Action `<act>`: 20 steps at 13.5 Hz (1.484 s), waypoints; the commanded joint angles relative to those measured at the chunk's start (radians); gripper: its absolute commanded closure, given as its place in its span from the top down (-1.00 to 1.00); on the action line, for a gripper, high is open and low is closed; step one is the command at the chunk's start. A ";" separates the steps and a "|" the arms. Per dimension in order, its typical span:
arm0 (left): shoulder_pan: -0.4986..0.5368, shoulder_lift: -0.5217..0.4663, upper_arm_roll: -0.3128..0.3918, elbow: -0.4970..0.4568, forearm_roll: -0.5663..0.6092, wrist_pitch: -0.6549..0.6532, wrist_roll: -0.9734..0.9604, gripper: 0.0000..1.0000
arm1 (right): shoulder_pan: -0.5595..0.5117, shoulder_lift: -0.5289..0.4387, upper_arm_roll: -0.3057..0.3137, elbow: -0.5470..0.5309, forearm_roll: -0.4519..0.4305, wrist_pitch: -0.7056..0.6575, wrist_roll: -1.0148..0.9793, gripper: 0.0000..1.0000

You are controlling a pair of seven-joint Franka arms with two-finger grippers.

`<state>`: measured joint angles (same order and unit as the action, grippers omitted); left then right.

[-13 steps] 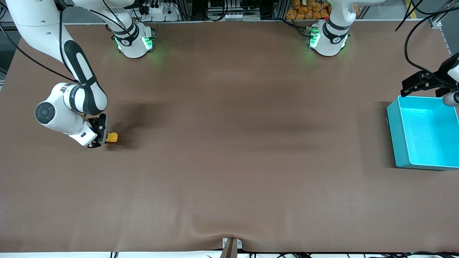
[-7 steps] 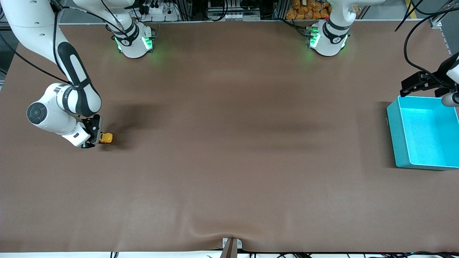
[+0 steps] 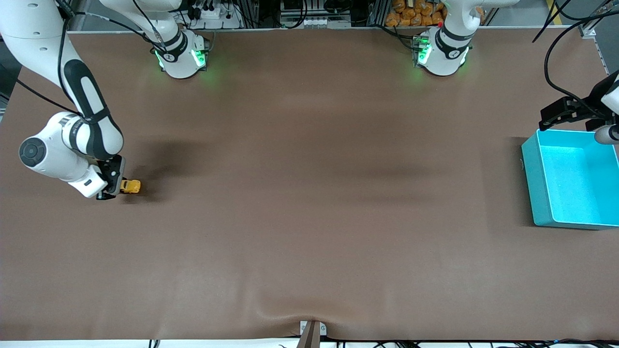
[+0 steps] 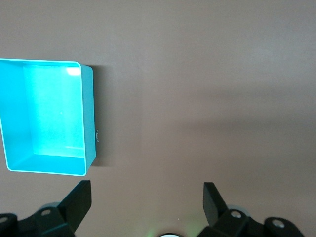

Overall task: Wind and store yellow beetle car
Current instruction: 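Press the yellow car down and drag it backward with the right gripper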

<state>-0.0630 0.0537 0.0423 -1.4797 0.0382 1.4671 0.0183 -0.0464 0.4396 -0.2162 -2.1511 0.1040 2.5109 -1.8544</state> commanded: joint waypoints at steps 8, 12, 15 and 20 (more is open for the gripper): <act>0.005 -0.028 -0.002 -0.024 -0.011 -0.005 0.002 1.00 | -0.095 0.094 0.011 0.068 0.020 0.013 -0.141 -0.66; 0.005 -0.028 -0.002 -0.024 -0.011 -0.005 0.003 1.00 | -0.110 0.117 0.011 0.096 0.020 0.013 -0.186 -0.66; 0.005 -0.028 -0.002 -0.024 -0.011 -0.005 0.002 1.00 | -0.130 0.123 0.011 0.102 0.020 0.013 -0.198 -0.66; 0.005 -0.028 -0.002 -0.024 -0.011 -0.005 0.002 1.00 | -0.156 0.142 0.011 0.126 0.020 0.013 -0.215 -0.66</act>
<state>-0.0629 0.0537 0.0426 -1.4815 0.0382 1.4670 0.0183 -0.1690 0.4886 -0.2178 -2.0698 0.1042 2.4900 -2.0303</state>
